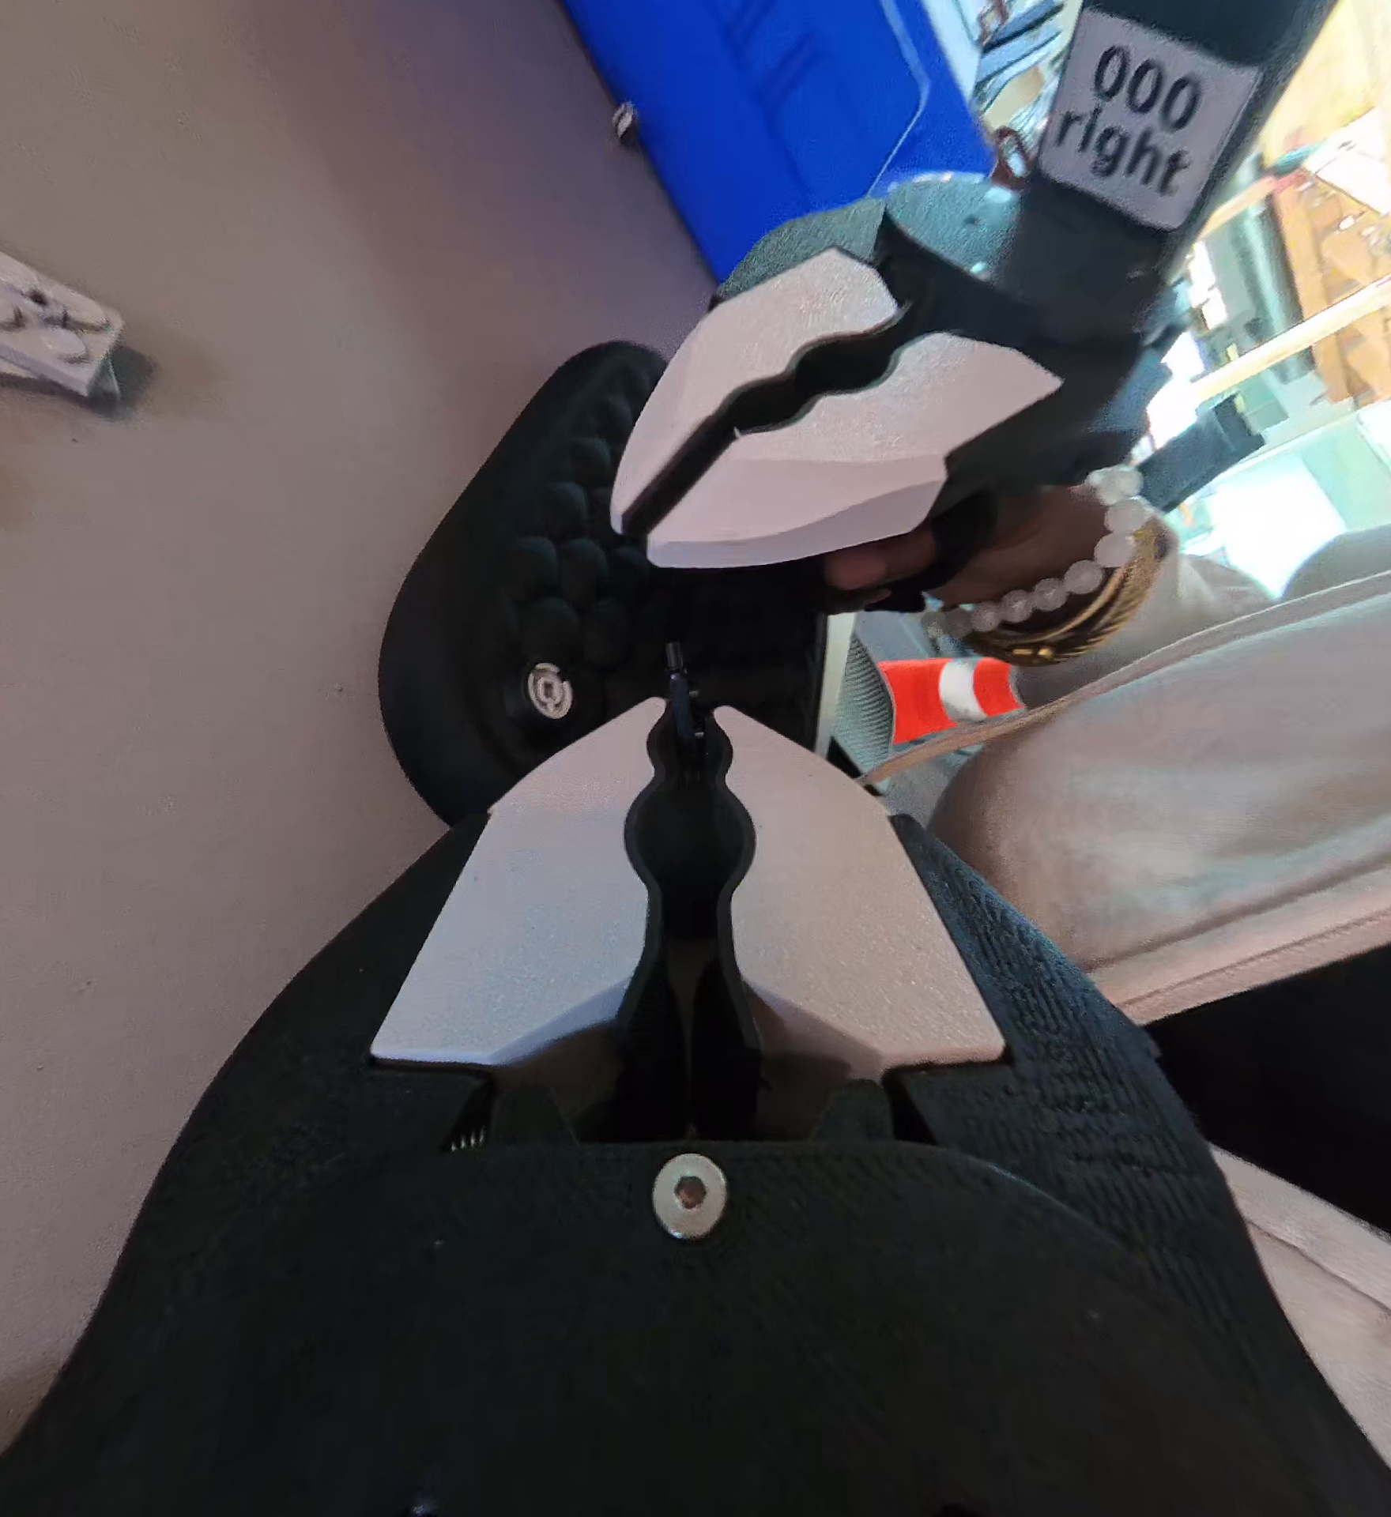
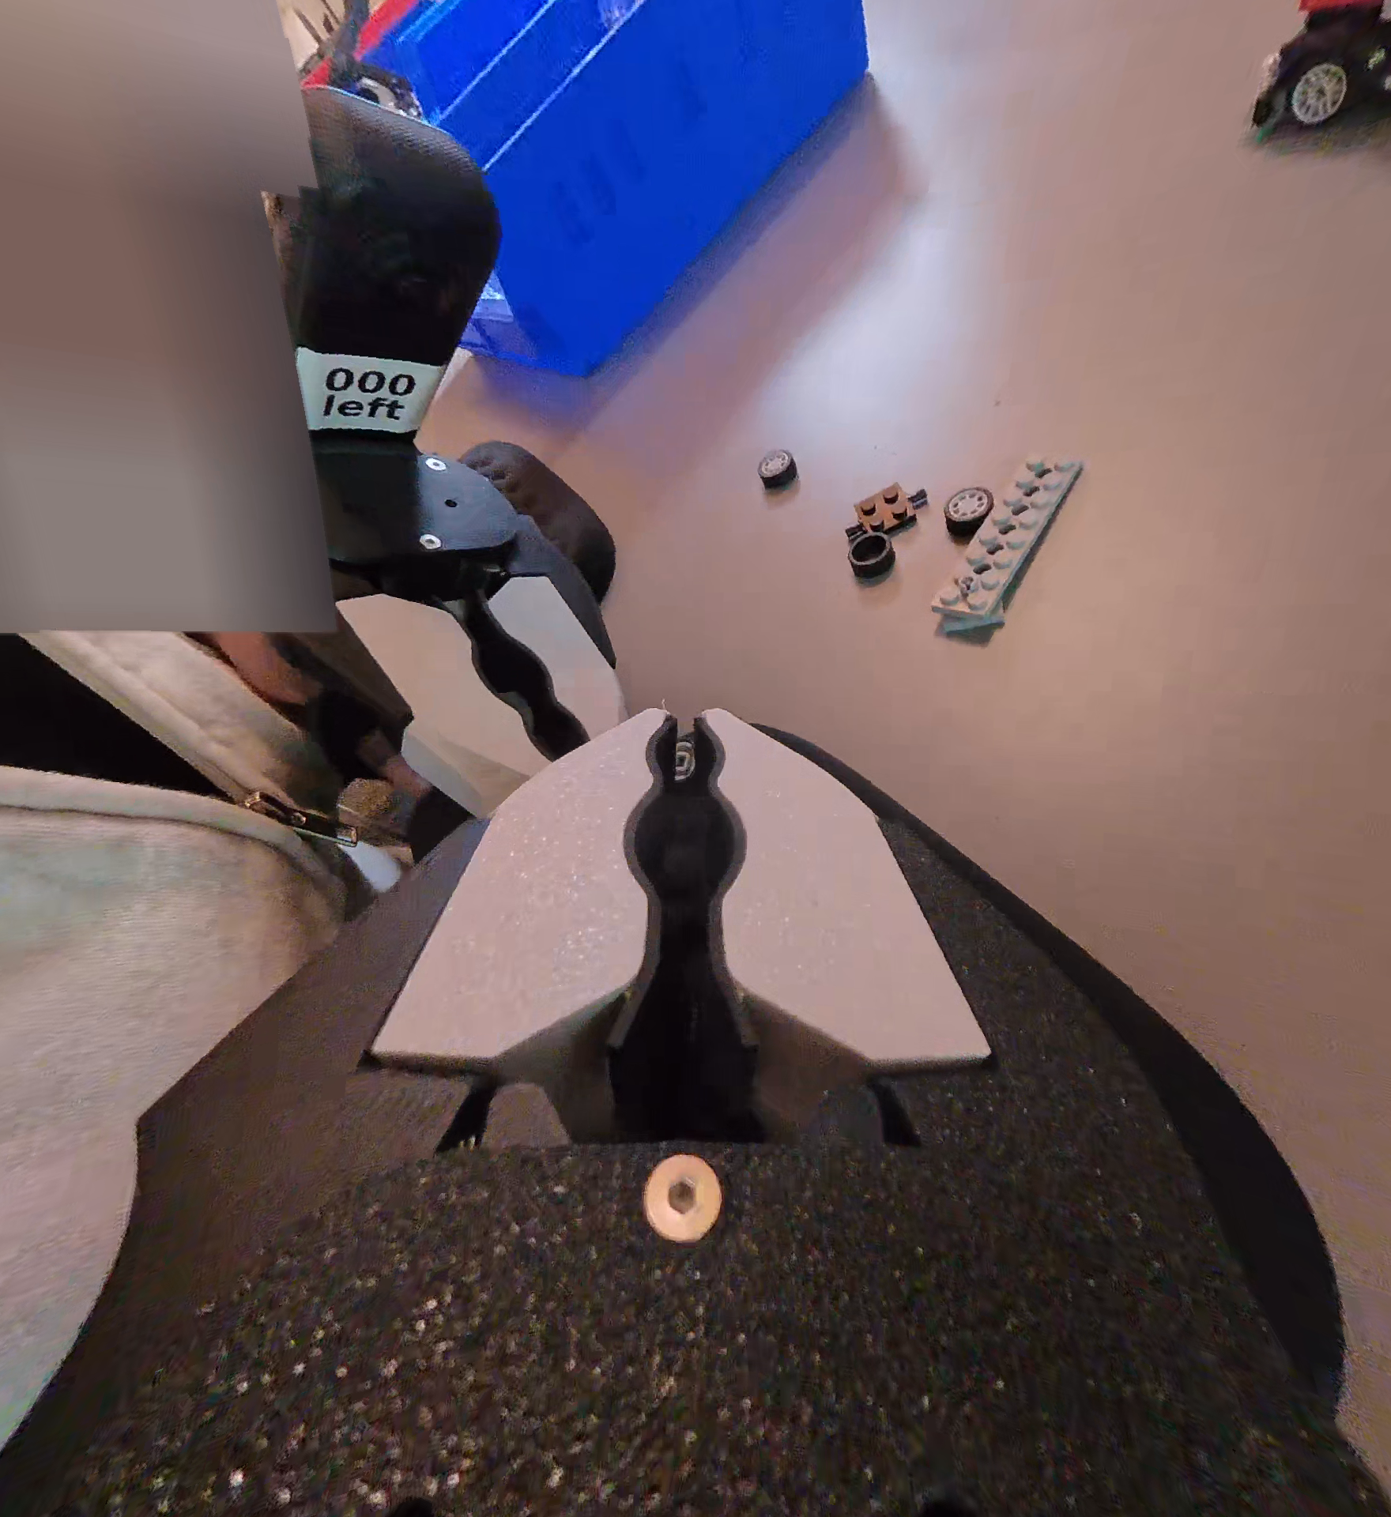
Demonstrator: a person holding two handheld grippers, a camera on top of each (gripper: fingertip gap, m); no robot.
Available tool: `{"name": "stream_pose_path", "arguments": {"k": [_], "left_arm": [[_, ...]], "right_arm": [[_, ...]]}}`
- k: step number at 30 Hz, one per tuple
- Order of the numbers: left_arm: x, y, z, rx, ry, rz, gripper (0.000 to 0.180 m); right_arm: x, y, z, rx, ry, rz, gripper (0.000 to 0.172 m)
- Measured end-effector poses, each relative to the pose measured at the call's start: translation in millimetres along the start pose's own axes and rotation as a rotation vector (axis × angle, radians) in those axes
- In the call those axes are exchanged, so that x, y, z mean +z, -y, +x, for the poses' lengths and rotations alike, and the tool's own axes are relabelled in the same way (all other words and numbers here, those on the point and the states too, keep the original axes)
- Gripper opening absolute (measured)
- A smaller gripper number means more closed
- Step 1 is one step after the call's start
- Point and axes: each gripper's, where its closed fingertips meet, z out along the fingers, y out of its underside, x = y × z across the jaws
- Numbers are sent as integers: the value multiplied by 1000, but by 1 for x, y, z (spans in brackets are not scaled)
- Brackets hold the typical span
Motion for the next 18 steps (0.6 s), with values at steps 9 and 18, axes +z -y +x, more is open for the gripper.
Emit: {"name": "stream_pose_path", "arguments": {"k": [9, 18], "left_arm": [[-48, 40, 20, 181, -57, 232, 6], [-70, 43, 28, 323, -101, 269, 5]], "right_arm": [[-1, 34, -38, -95, 213, 186, 20], [23, 48, -69, 5, 448, 213, 14]]}}
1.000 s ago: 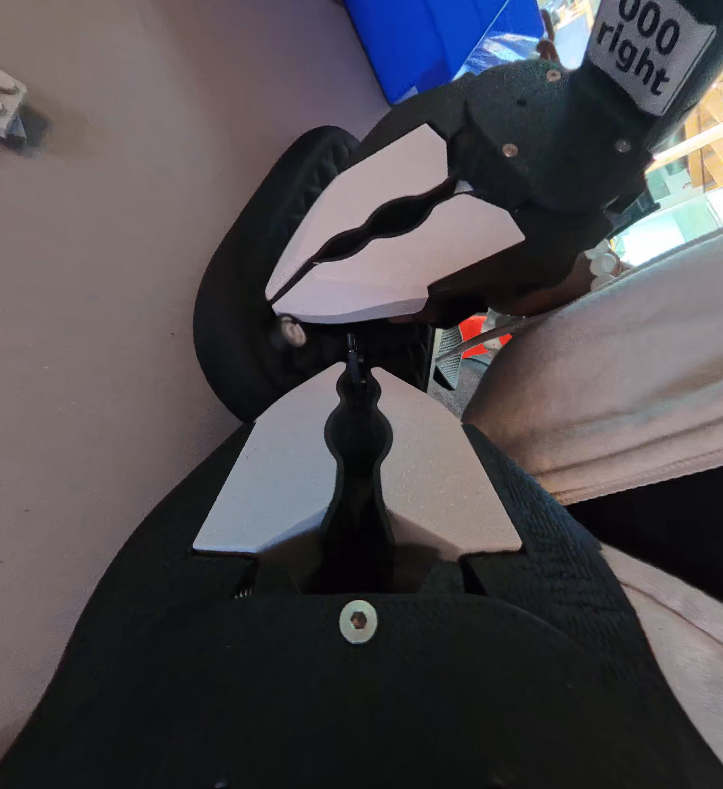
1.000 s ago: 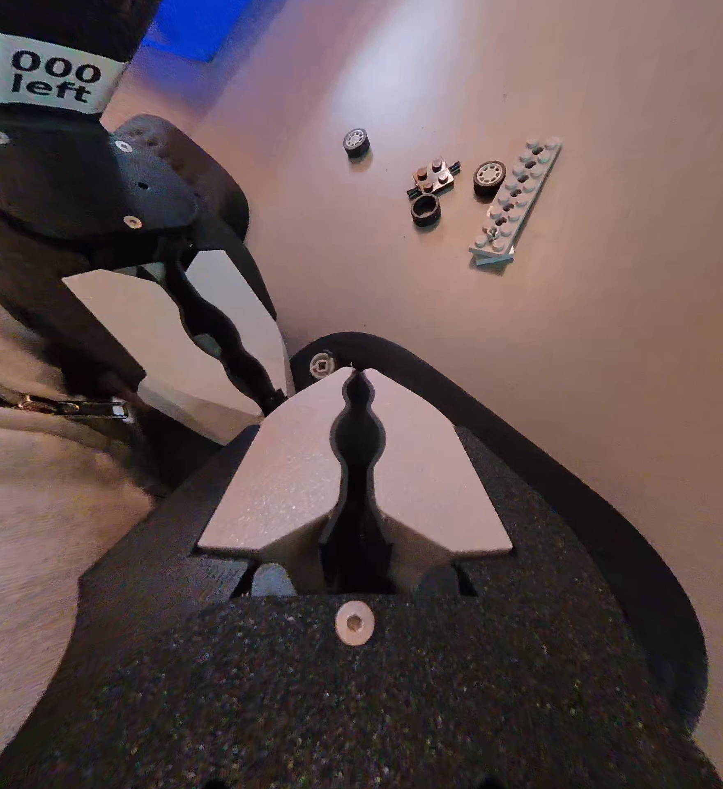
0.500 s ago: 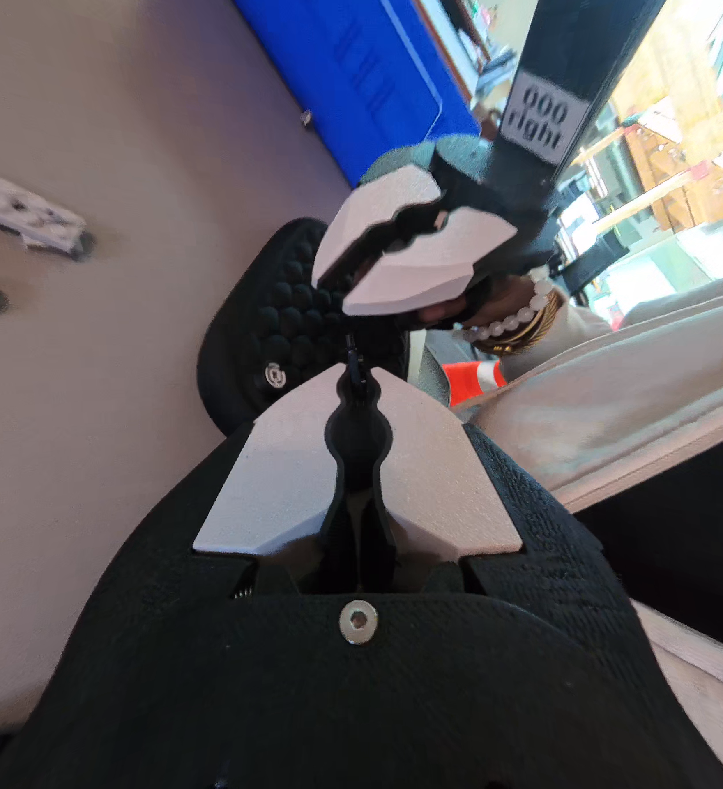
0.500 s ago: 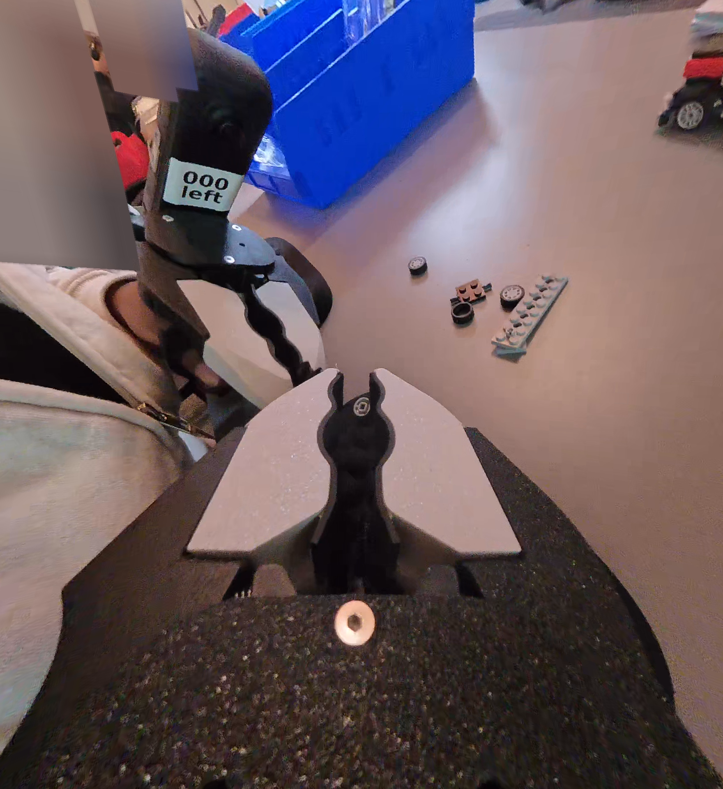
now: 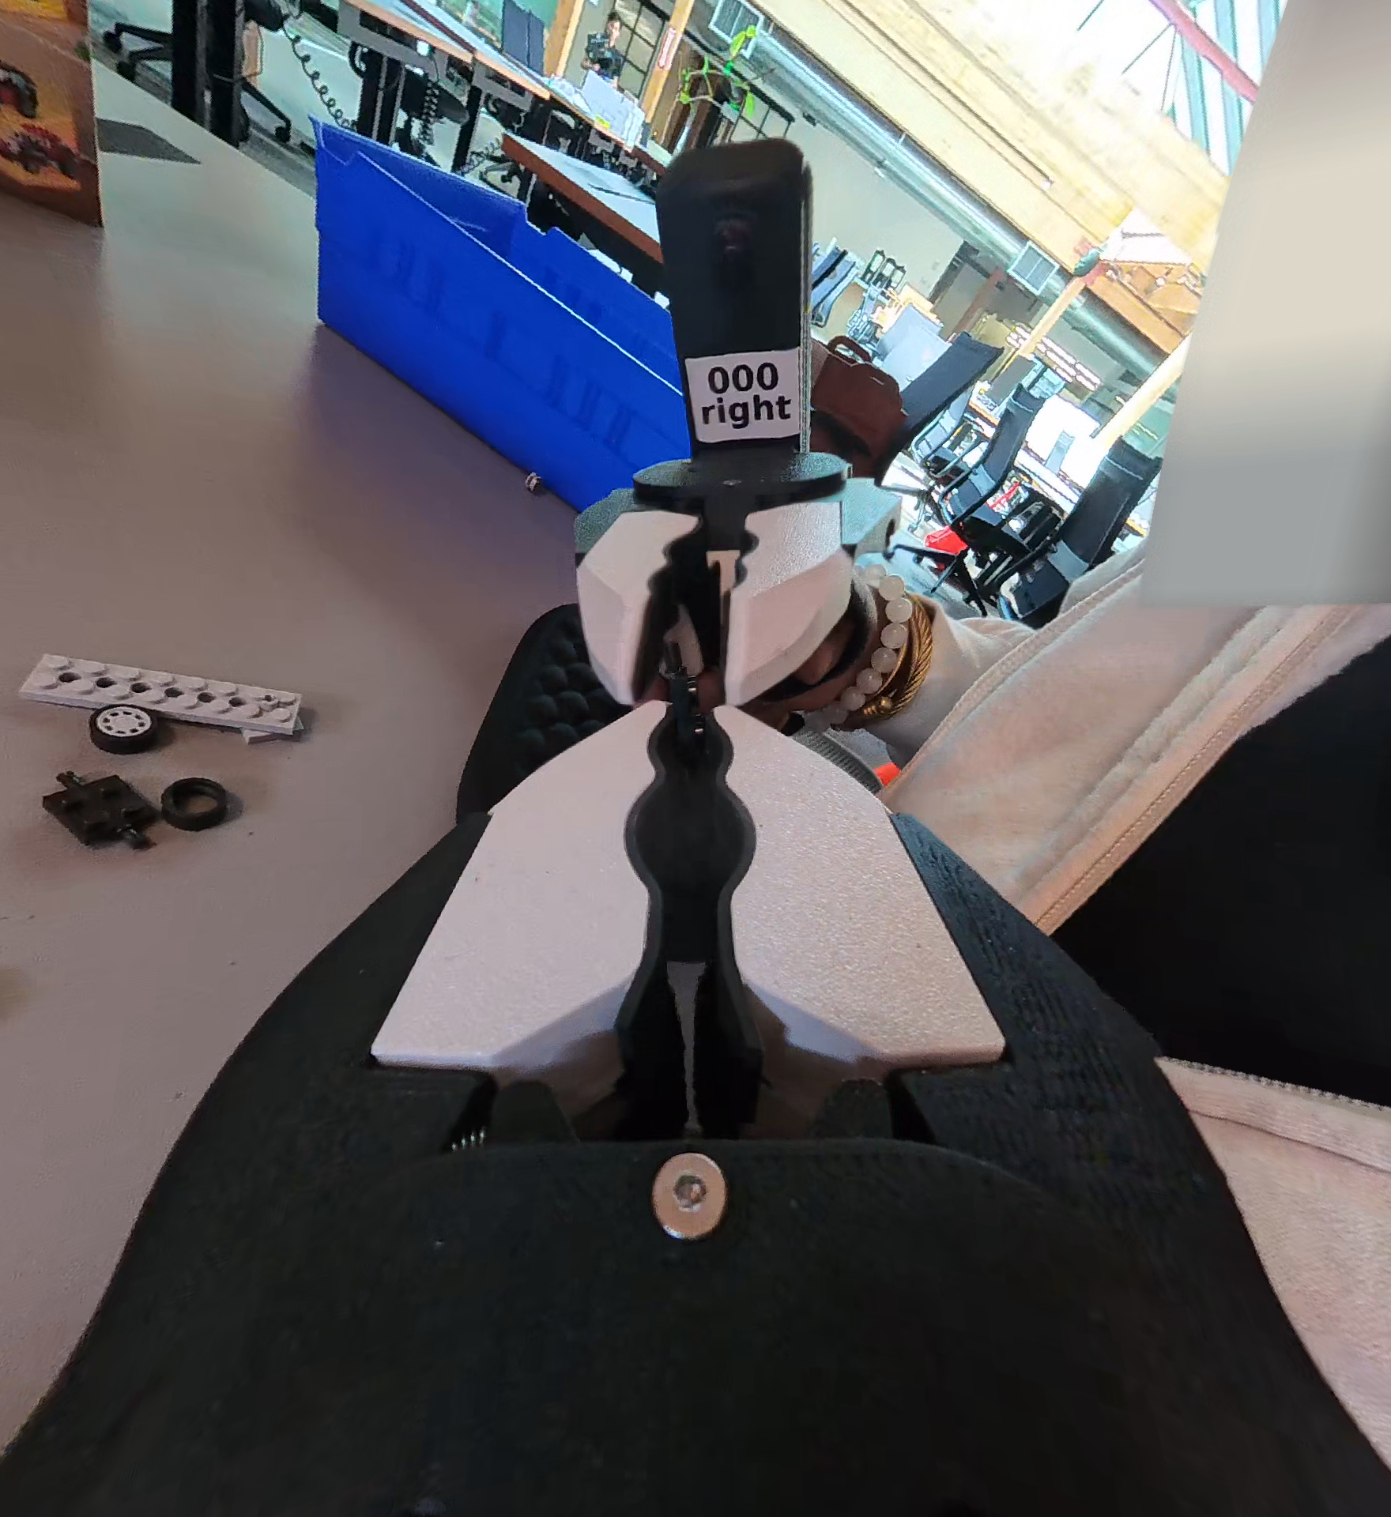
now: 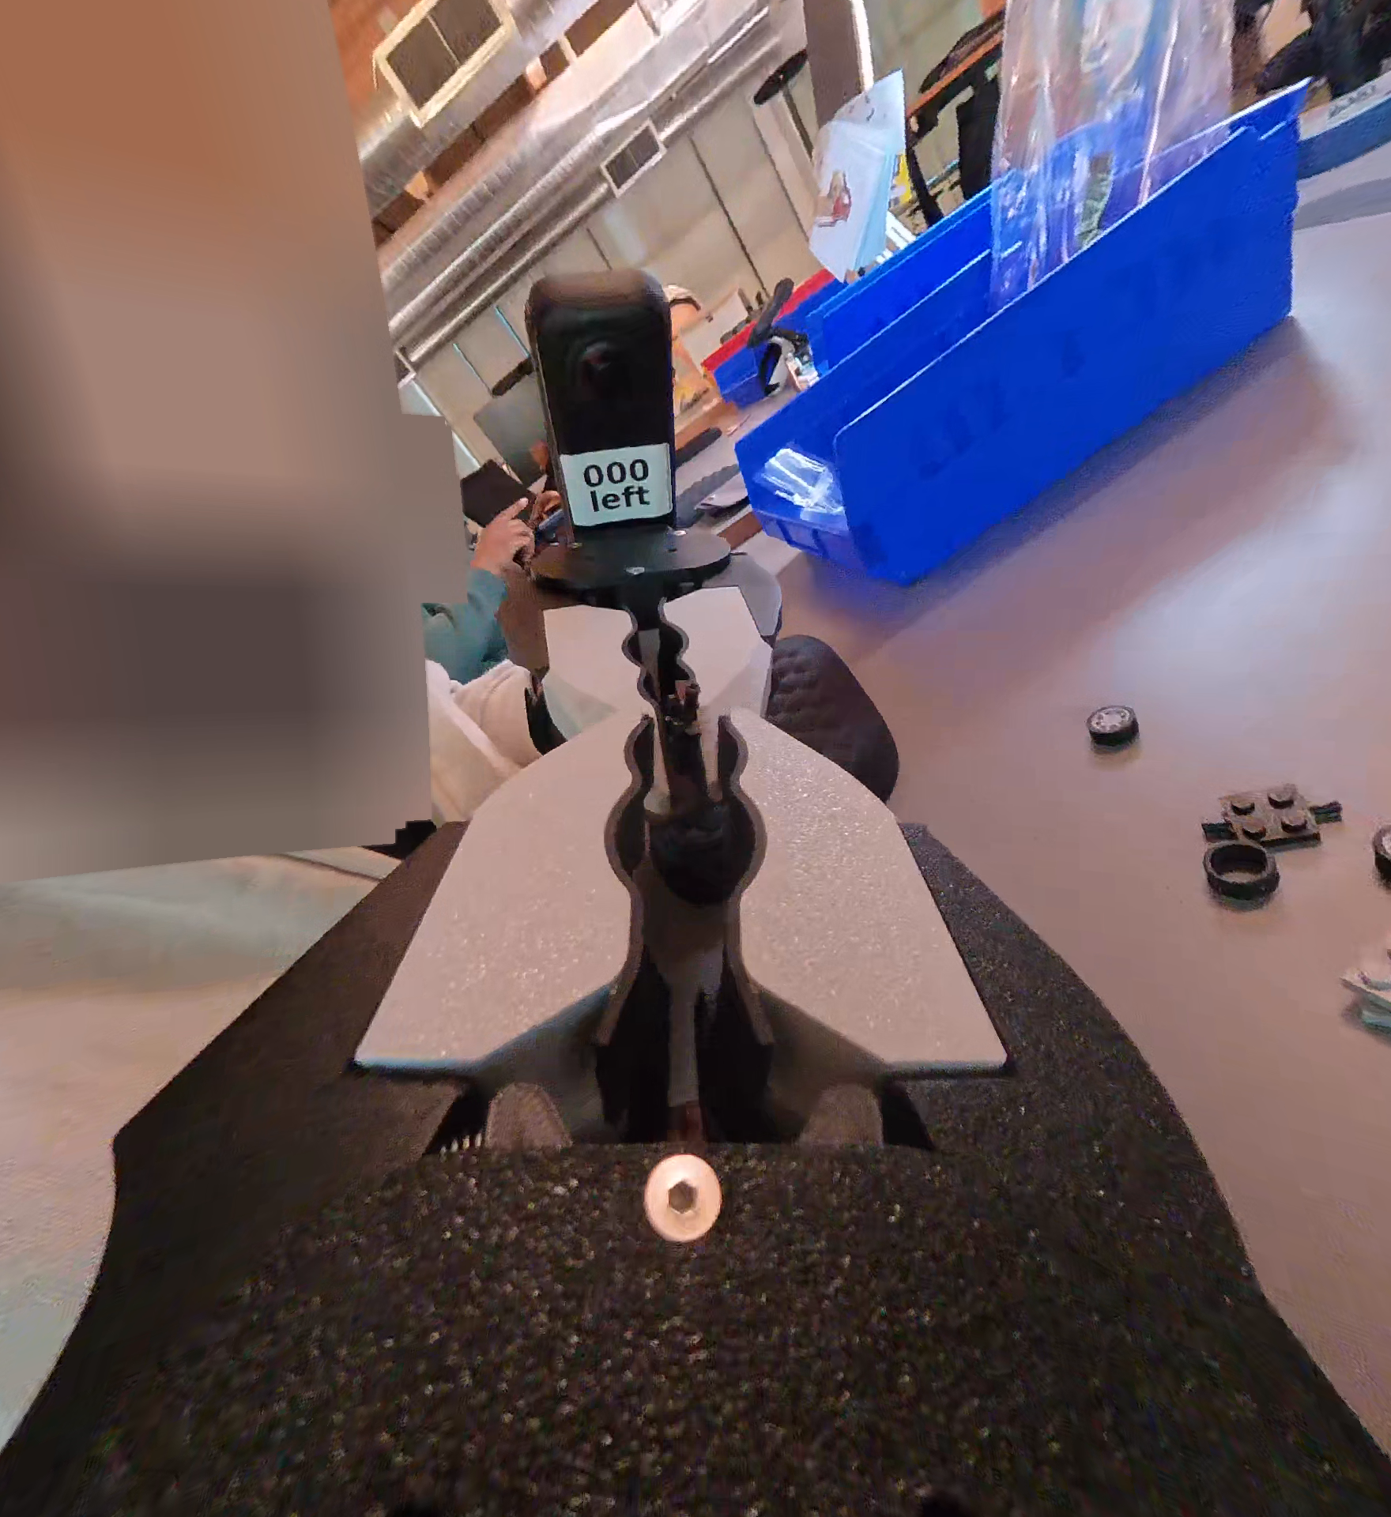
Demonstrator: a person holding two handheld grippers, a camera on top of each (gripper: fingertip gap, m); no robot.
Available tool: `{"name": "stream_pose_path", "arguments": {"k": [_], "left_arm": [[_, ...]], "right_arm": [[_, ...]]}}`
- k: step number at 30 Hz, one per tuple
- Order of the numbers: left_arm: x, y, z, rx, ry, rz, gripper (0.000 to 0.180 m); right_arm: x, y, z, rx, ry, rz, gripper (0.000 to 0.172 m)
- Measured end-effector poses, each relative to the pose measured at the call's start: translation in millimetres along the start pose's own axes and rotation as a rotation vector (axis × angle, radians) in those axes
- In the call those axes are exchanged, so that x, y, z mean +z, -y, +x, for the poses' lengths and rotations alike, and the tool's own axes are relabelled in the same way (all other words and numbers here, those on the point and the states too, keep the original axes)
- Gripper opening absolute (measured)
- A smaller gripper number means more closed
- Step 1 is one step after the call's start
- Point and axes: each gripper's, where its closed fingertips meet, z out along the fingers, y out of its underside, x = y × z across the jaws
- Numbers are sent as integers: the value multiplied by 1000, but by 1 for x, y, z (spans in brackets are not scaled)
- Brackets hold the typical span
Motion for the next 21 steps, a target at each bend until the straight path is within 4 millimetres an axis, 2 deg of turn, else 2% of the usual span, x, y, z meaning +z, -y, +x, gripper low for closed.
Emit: {"name": "stream_pose_path", "arguments": {"k": [1, 3, 6, 8, 12, 15, 17, 21], "left_arm": [[-2, -1, -1, 5, 0, -10, 6], [-6, -2, -2, 5, -3, -20, 8], [-16, 4, -11, 30, 44, 1, 41], [-26, 13, -22, 116, 135, 46, 49], [-44, 41, -37, 436, 361, 174, 50], [-47, 55, -43, 547, 496, 233, 43], [-44, 57, -48, 605, 561, 237, 37], [-35, 53, -59, 744, 670, 132, 25]], "right_arm": [[3, 1, -1, -10, 9, 10, 6], [8, 1, 1, -21, 5, 10, 5], [8, 17, 11, 68, -18, 112, 5], [6, 29, 18, 159, -19, 202, 5], [11, 34, 32, 233, -54, 270, 4], [15, 43, 41, 302, -67, 378, 4], [17, 49, 44, 356, -54, 456, 4], [20, 51, 46, 399, -35, 495, 4]]}}
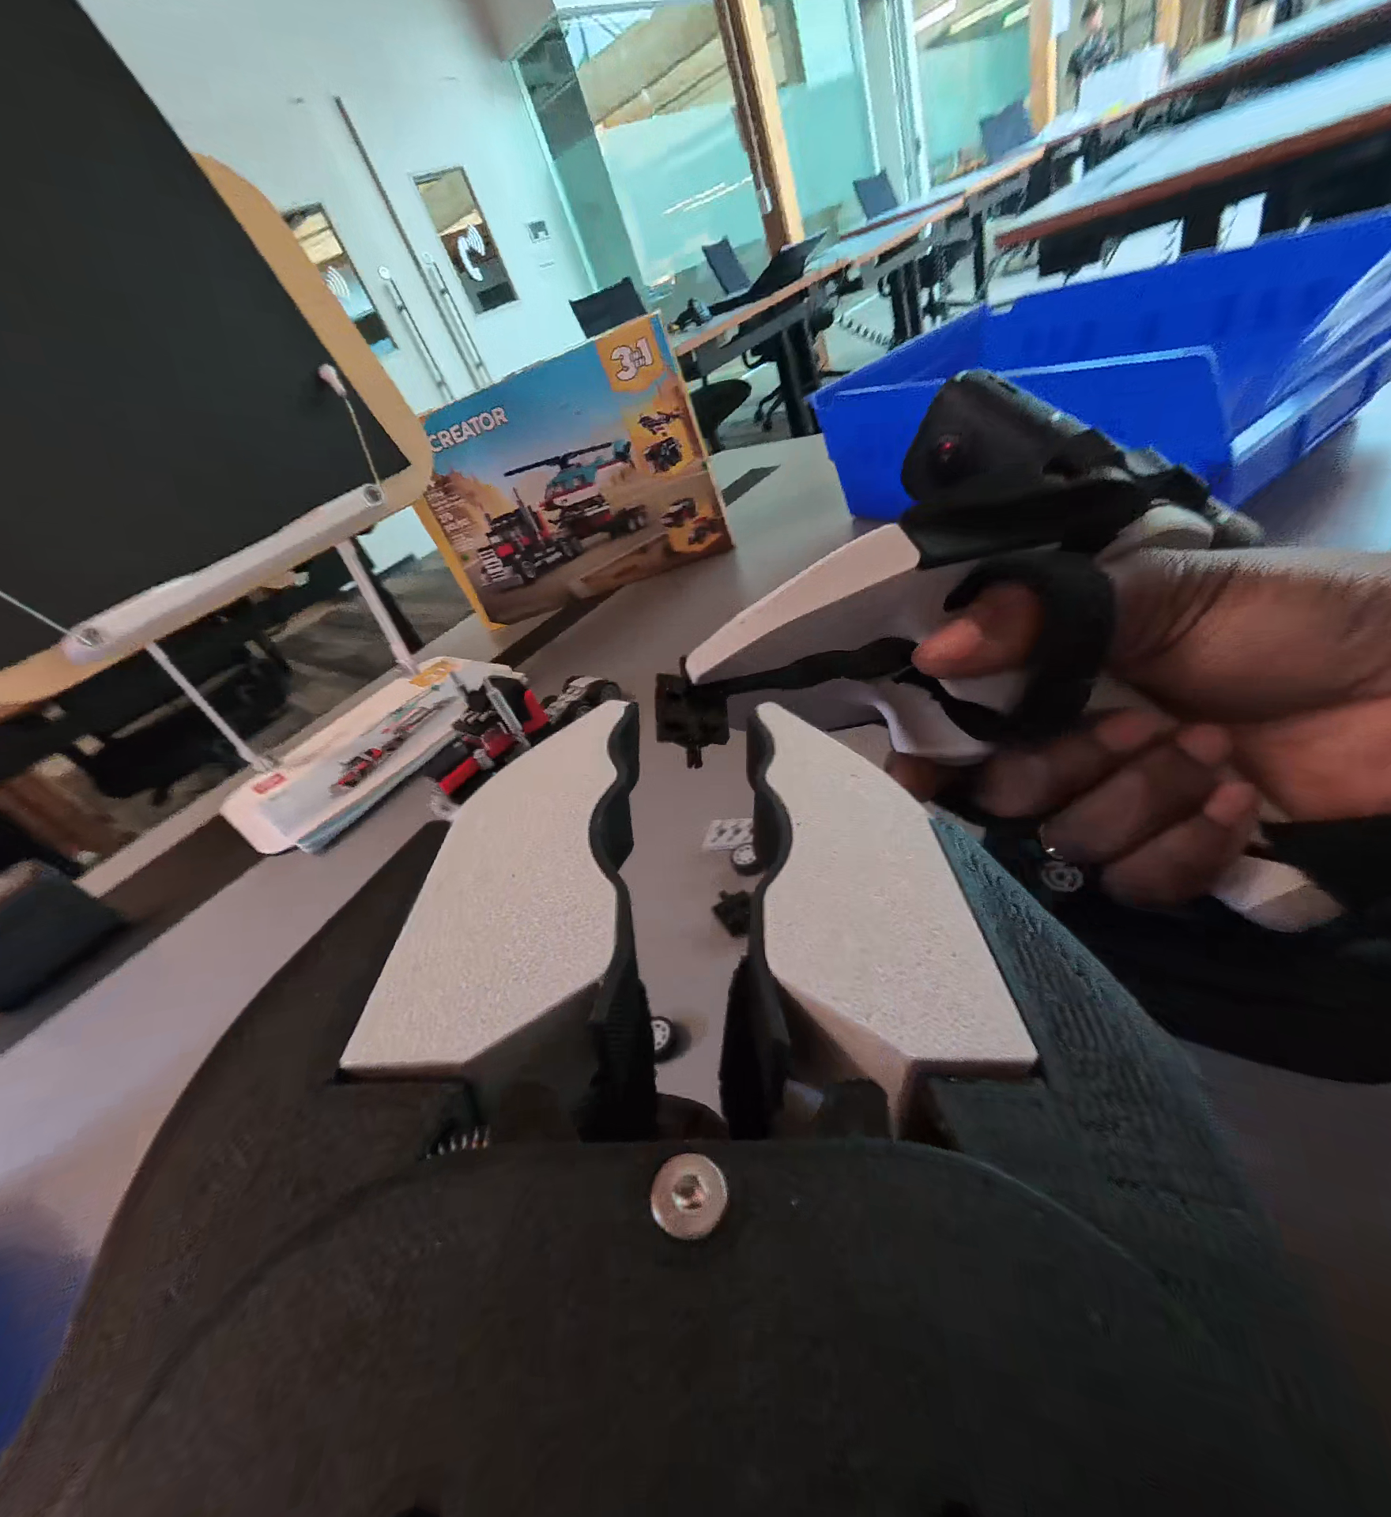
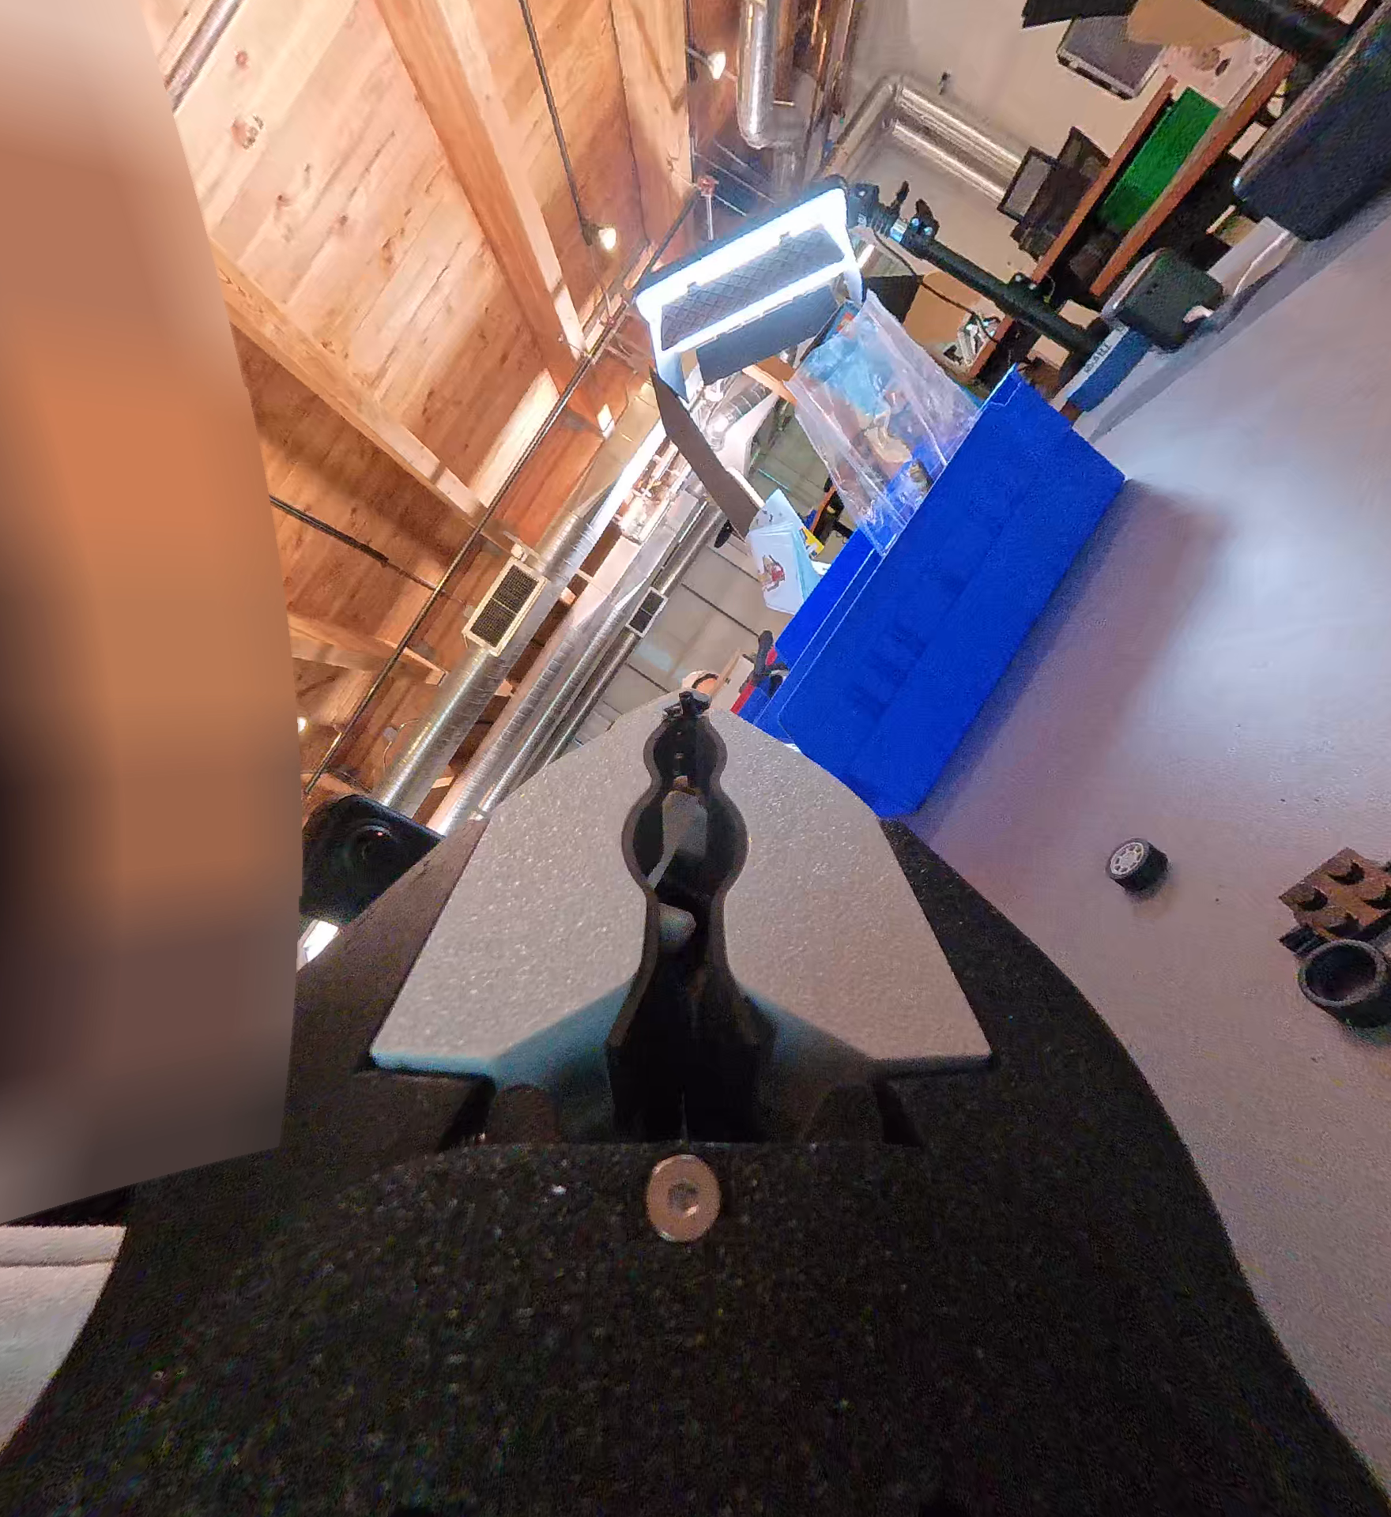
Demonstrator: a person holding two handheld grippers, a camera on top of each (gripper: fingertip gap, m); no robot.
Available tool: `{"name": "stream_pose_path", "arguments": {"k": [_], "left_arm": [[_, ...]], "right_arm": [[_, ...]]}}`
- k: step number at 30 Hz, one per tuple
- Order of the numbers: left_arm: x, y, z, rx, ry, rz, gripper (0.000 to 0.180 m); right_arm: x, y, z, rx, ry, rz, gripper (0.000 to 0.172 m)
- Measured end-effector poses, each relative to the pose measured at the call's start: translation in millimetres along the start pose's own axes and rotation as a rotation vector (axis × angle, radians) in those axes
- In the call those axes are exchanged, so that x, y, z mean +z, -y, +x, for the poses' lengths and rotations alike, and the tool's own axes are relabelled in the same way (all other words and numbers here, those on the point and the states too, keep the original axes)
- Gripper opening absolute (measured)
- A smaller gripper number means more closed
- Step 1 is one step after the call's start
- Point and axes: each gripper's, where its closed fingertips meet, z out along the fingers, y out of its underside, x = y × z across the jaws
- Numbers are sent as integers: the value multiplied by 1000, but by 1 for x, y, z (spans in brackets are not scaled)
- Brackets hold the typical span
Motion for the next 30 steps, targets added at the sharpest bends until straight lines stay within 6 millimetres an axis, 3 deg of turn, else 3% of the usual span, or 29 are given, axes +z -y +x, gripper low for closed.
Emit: {"name": "stream_pose_path", "arguments": {"k": [6, 12, 16, 20, 22, 25, 28, 30], "left_arm": [[4, -4, -1, 116, 40, -45, 17], [-7, 3, -14, -59, 10, -4, 17], [-38, 12, -62, -155, 119, 34, 17], [-102, 7, -149, -115, 403, -28, 17], [-137, -13, -193, -156, 504, -163, 17], [-166, -72, -228, -322, 480, -474, 17], [-176, -123, -232, -445, 405, -738, 17], [-176, -137, -231, -468, 390, -814, 33]], "right_arm": [[1, 0, 4, -1, -16, 7, 4], [7, -3, -14, -92, 30, -53, 13], [7, 3, -26, -285, 10, -71, 16], [-2, 18, -31, -464, -41, -54, 18], [-9, 23, -23, -580, -120, -77, 18], [-19, 25, -9, -688, -218, -132, 18], [-27, 28, -5, -695, -250, -127, 19], [-31, 31, -5, -686, -264, -108, 18]]}}
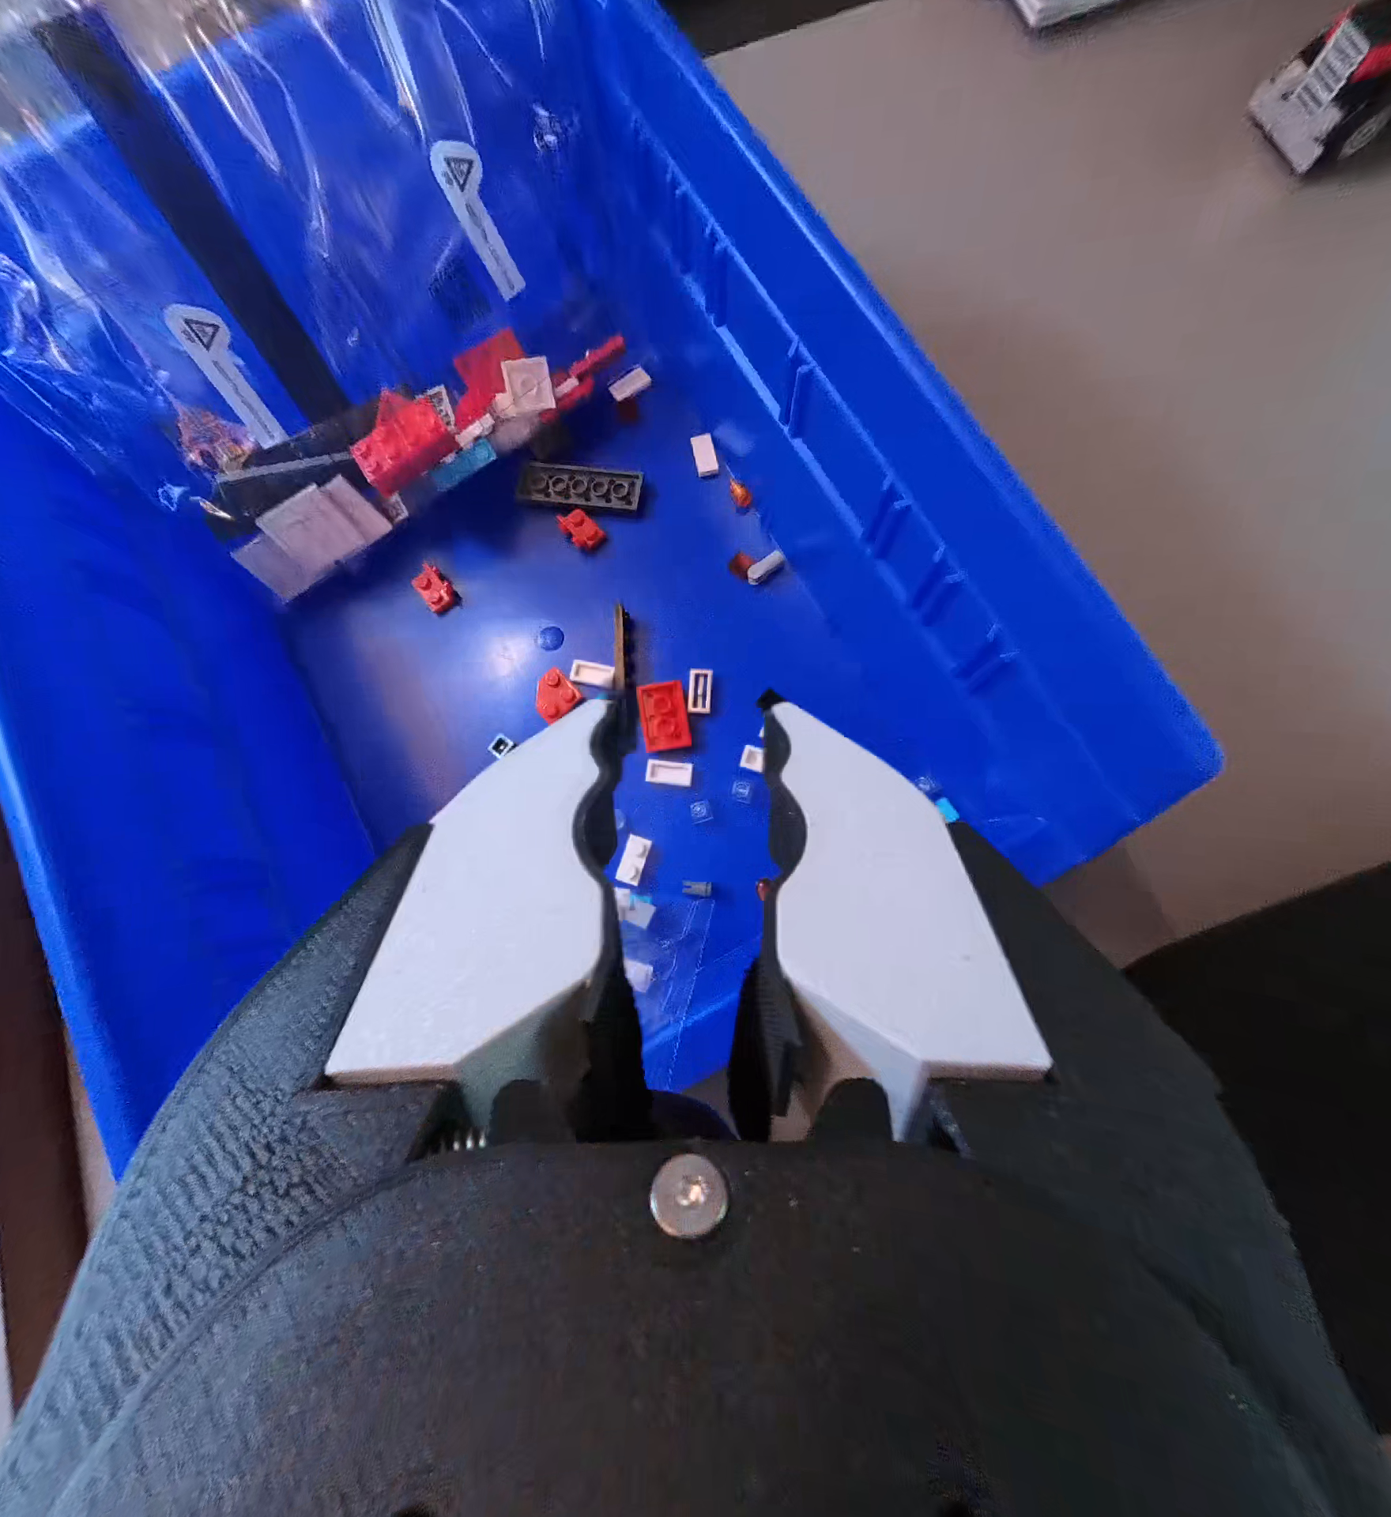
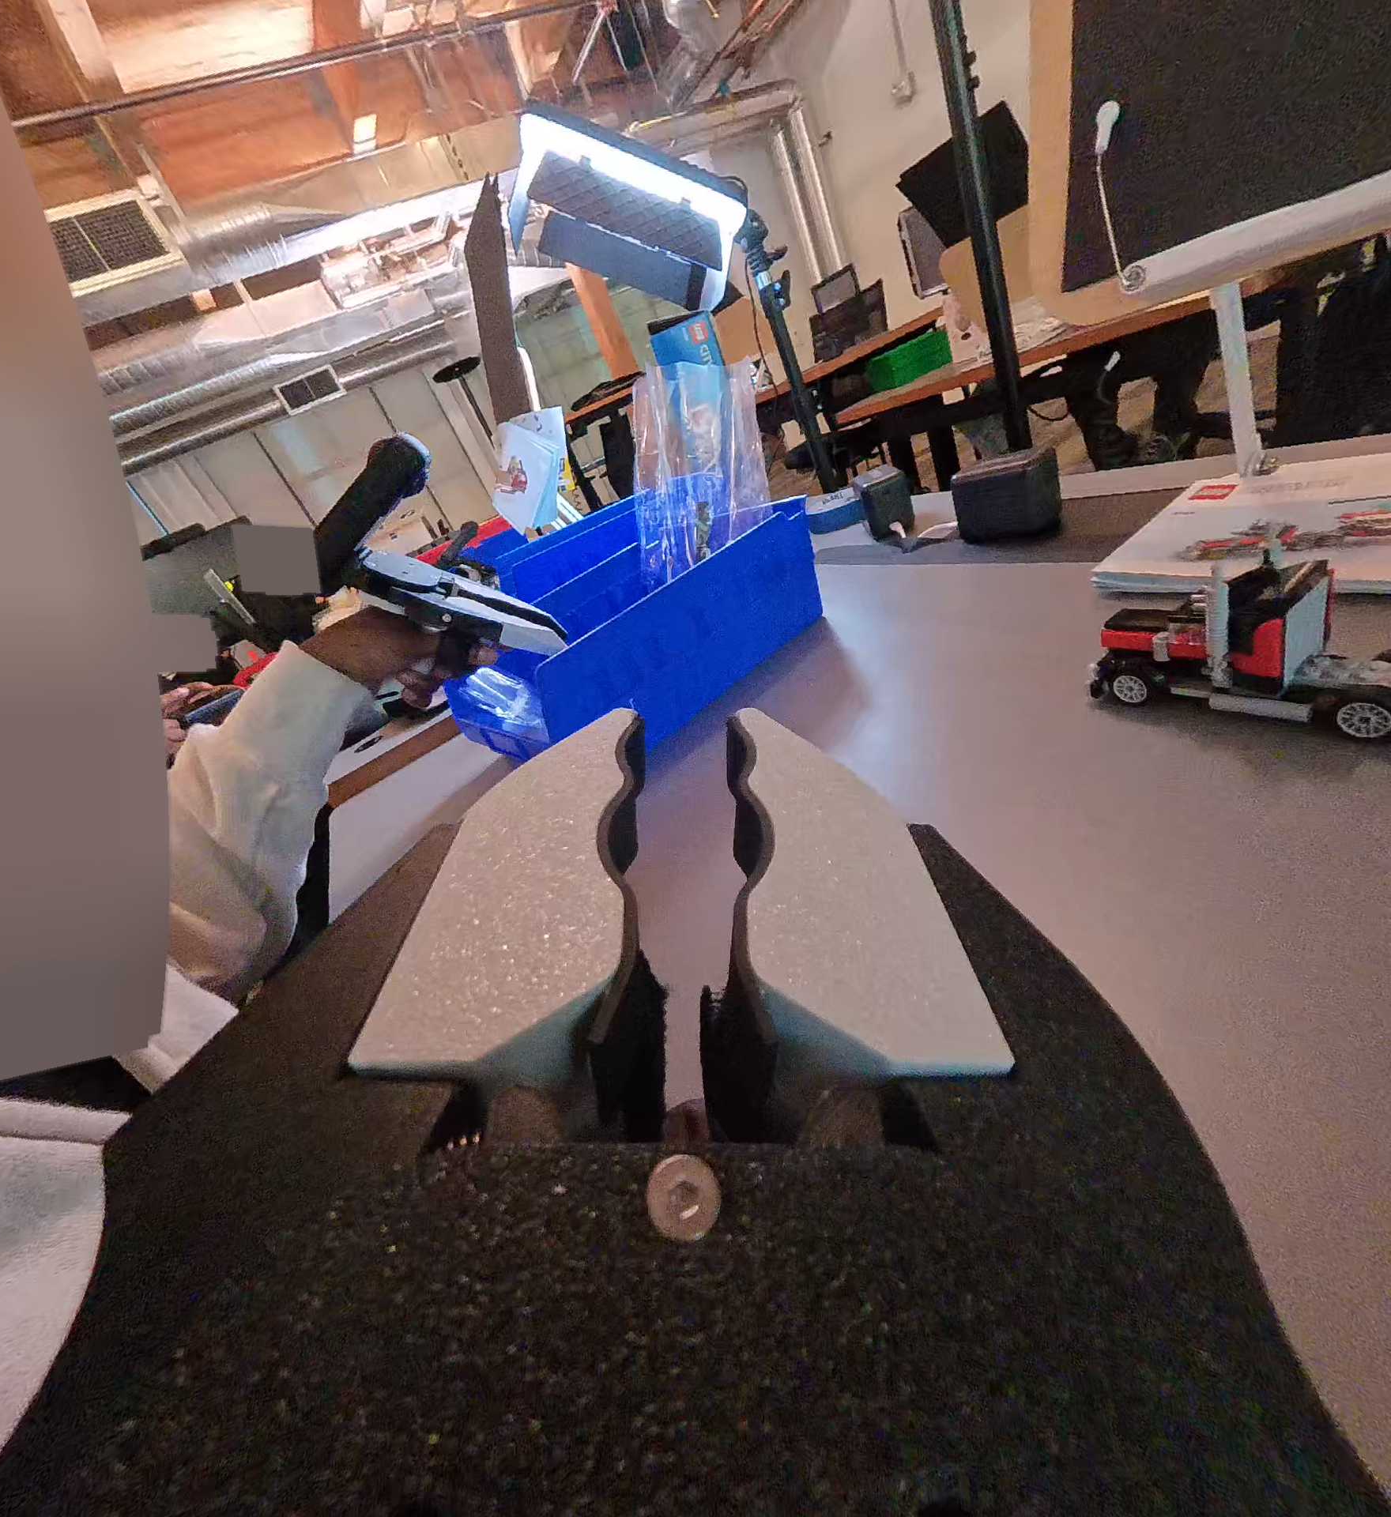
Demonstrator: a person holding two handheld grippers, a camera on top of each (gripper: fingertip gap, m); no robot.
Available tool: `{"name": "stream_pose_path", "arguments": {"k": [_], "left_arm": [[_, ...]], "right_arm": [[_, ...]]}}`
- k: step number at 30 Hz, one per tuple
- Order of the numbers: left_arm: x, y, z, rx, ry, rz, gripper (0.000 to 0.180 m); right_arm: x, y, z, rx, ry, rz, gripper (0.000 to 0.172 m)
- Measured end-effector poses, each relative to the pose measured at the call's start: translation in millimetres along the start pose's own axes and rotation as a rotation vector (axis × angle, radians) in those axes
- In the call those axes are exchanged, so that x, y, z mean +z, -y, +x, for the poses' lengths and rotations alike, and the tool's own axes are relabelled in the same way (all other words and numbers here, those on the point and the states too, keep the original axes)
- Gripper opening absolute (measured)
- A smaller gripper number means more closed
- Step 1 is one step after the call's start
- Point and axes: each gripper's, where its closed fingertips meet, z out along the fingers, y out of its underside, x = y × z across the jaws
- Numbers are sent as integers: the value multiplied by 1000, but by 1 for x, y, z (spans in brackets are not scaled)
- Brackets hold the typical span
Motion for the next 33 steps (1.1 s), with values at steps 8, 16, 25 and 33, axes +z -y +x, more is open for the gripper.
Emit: {"name": "stream_pose_path", "arguments": {"k": [8, 16, 25, 33], "left_arm": [[-6, 11, 0, -5, 25, 87, 52], [-67, 63, 182, 147, -532, 594, 39], [-40, 12, 317, 32, -974, 303, 25], [-17, -3, 372, -192, -1127, 104, 17]], "right_arm": [[-24, -4, 17, -111, -94, -126, 19], [-60, -70, -4, -288, 92, -663, 22], [-54, -128, -6, -482, 110, -861, 15], [-28, -84, -28, -877, 76, -457, 14]]}}
